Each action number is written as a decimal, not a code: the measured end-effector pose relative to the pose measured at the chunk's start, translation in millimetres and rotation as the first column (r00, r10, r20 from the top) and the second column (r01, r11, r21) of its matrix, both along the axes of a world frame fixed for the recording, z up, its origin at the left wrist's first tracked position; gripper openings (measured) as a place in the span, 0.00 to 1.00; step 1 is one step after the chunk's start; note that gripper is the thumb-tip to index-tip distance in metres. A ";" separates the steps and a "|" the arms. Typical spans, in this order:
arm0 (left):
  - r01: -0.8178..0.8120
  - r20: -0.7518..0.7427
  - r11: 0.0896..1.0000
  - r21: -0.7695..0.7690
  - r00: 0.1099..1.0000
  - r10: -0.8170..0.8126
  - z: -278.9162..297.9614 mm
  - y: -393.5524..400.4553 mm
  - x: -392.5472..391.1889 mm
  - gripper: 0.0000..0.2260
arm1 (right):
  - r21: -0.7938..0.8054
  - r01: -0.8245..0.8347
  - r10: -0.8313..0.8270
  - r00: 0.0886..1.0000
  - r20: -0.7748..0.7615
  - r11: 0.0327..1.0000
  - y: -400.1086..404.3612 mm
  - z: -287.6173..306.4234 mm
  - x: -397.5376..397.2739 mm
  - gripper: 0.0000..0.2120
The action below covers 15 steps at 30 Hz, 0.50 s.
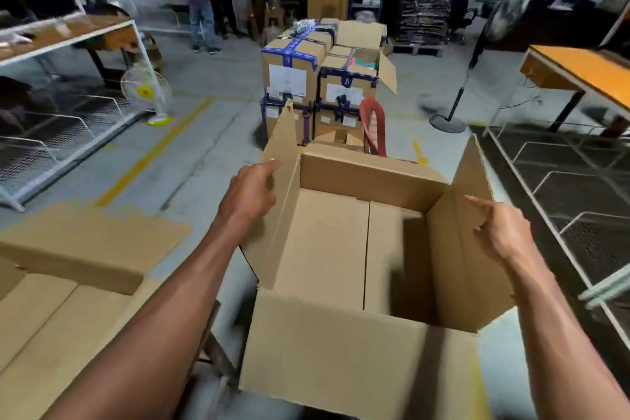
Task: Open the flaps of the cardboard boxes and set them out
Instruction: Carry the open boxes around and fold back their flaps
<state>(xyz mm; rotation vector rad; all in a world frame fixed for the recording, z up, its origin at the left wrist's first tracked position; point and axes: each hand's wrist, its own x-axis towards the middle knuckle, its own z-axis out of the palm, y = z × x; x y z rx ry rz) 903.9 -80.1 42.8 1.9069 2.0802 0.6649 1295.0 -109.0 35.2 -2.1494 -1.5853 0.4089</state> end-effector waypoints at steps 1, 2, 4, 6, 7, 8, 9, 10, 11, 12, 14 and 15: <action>-0.012 -0.002 1.000 -0.007 1.000 0.012 -3.4 24.4 -5.5 0.33 | 0.008 -0.023 0.023 1.000 0.013 1.000 33.1 -3.8 -1.0 0.32; -0.028 -0.006 1.000 -0.009 1.000 0.028 -6.8 49.2 -12.0 0.33 | 0.013 -0.041 0.041 0.999 0.013 0.999 66.7 -6.5 -2.9 0.34; -0.071 -0.010 0.997 -0.020 0.997 0.070 -9.9 95.3 -26.6 0.33 | 0.009 -0.079 0.079 0.997 -0.004 0.997 137.5 -13.4 -5.4 0.36; -0.123 0.003 0.992 -0.020 0.992 0.124 -11.5 136.8 -42.9 0.32 | 0.000 -0.132 0.132 0.991 0.002 0.991 203.6 -14.6 -15.3 0.36; -0.155 0.013 0.988 -0.020 0.988 0.156 -12.5 155.1 -51.8 0.32 | -0.004 -0.169 0.169 0.986 0.002 0.986 235.4 -16.4 -21.5 0.36; -0.190 0.023 0.982 -0.017 0.981 0.190 -13.4 172.4 -60.7 0.32 | -0.005 -0.201 0.201 0.980 0.011 0.980 264.0 -15.2 -29.8 0.36; -0.227 0.032 0.974 -0.018 0.973 0.227 -14.3 187.8 -70.3 0.33 | -0.007 -0.229 0.230 0.973 0.034 0.973 291.9 -13.6 -39.1 0.36; -0.260 0.038 0.966 -0.015 0.965 0.260 -15.5 201.2 -79.7 0.33 | -0.004 -0.255 0.255 0.965 0.058 0.967 317.4 -10.6 -50.3 0.36; -0.288 0.047 0.958 -0.015 0.956 0.288 -16.9 214.2 -89.5 0.33 | 0.001 -0.287 0.286 0.956 0.070 0.958 343.0 -8.7 -62.4 0.36; -0.310 0.051 0.951 -0.018 0.949 0.310 -19.1 227.2 -99.9 0.33 | 0.001 -0.319 0.318 0.946 0.062 0.948 365.3 -5.1 -77.2 0.36; -0.354 0.056 0.935 -0.031 0.933 0.355 -21.3 254.0 -120.9 0.33 | -0.003 -0.375 0.375 0.926 0.035 0.927 408.7 -0.1 -108.4 0.36; -0.375 0.056 0.927 -0.032 0.925 0.376 -22.2 267.9 -132.3 0.34 | 0.006 -0.402 0.402 0.915 0.025 0.916 430.1 2.1 -124.8 0.36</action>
